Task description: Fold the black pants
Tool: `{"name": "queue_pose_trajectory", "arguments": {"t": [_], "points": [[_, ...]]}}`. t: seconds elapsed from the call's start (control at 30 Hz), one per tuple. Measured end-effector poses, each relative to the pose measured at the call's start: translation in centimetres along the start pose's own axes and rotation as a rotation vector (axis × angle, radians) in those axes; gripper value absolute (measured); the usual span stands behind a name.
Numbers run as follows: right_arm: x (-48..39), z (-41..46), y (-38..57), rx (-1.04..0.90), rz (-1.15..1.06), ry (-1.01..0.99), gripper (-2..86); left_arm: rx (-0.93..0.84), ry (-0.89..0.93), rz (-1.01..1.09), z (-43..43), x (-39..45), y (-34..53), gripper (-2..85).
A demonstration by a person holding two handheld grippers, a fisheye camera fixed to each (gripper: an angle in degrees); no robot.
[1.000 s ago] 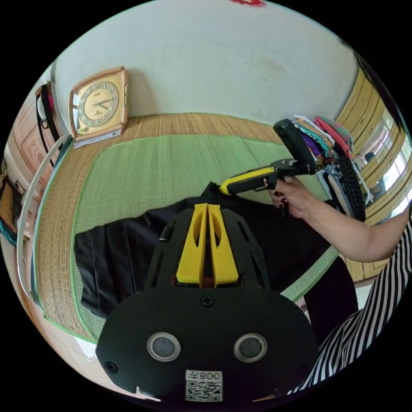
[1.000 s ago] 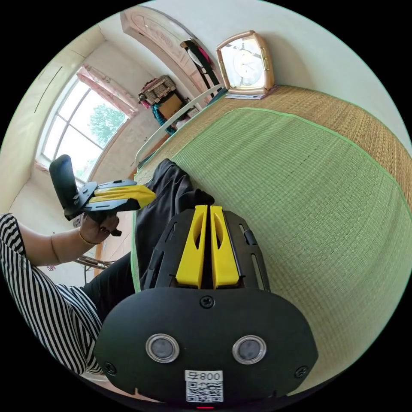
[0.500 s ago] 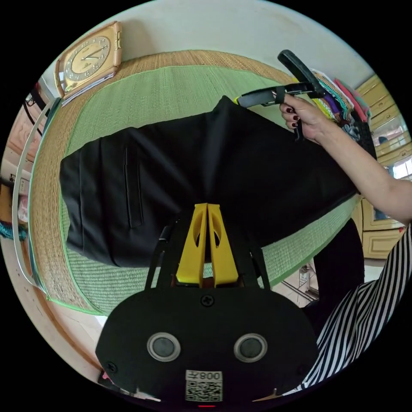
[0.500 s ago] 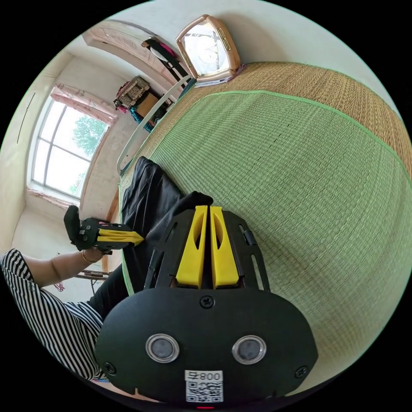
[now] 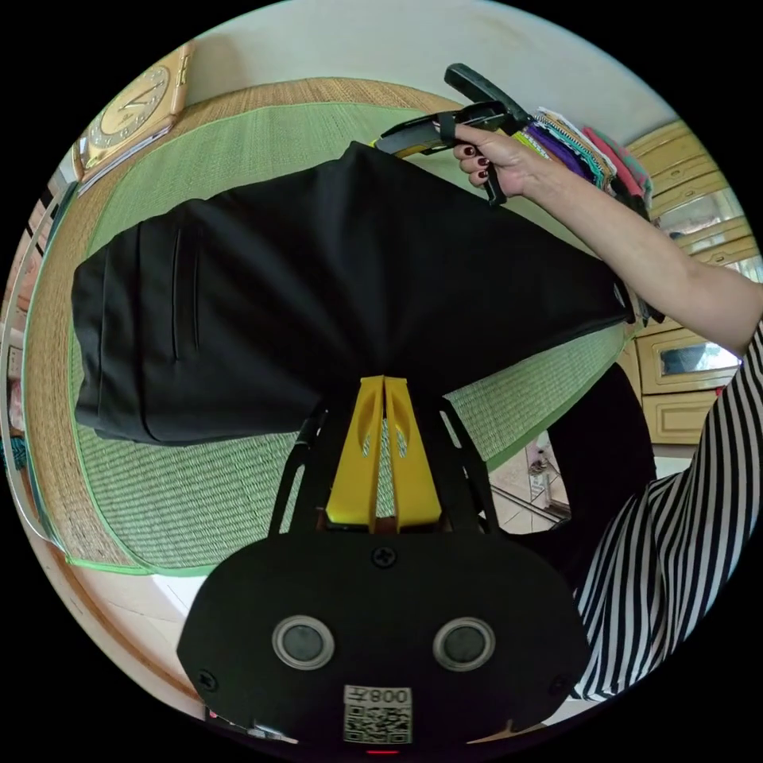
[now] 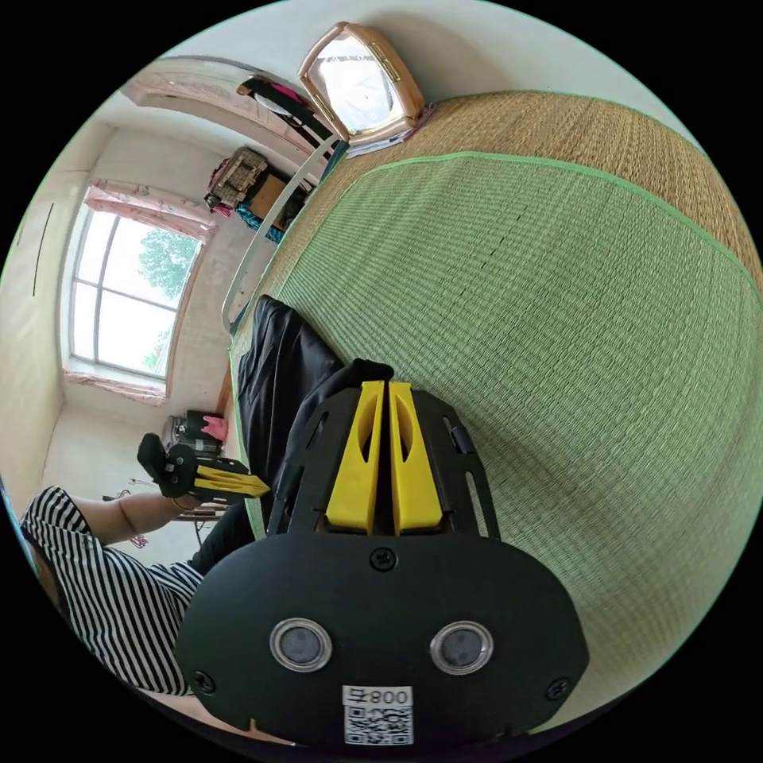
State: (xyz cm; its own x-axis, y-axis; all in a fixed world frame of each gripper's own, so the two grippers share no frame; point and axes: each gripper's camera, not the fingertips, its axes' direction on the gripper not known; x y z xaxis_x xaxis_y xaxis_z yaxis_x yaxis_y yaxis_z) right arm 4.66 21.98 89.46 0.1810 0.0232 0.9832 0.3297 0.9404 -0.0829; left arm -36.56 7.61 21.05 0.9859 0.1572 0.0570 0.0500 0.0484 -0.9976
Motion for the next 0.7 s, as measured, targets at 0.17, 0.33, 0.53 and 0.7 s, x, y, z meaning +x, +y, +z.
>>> {"name": "queue_pose_trajectory", "arguments": {"t": [0.17,0.33,0.53,0.7], "points": [[0.2,-3.4,1.7,0.089,0.033,-0.033,0.2,0.171,-0.04,-0.142,-4.0,-3.2,1.5,0.1],[-4.1,-6.2,5.5,0.177,-0.052,-0.025,0.2,0.243,-0.213,-0.375,-6.9,-9.1,3.3,0.1],[-8.9,-2.6,6.7,0.114,-0.103,0.195,0.5,0.14,-0.246,-0.413,-6.4,-11.6,4.4,0.4],[-8.6,-4.0,5.6,0.19,-0.073,0.1,3.0,0.322,-0.274,-0.357,-10.1,-12.3,2.8,3.8]]}}
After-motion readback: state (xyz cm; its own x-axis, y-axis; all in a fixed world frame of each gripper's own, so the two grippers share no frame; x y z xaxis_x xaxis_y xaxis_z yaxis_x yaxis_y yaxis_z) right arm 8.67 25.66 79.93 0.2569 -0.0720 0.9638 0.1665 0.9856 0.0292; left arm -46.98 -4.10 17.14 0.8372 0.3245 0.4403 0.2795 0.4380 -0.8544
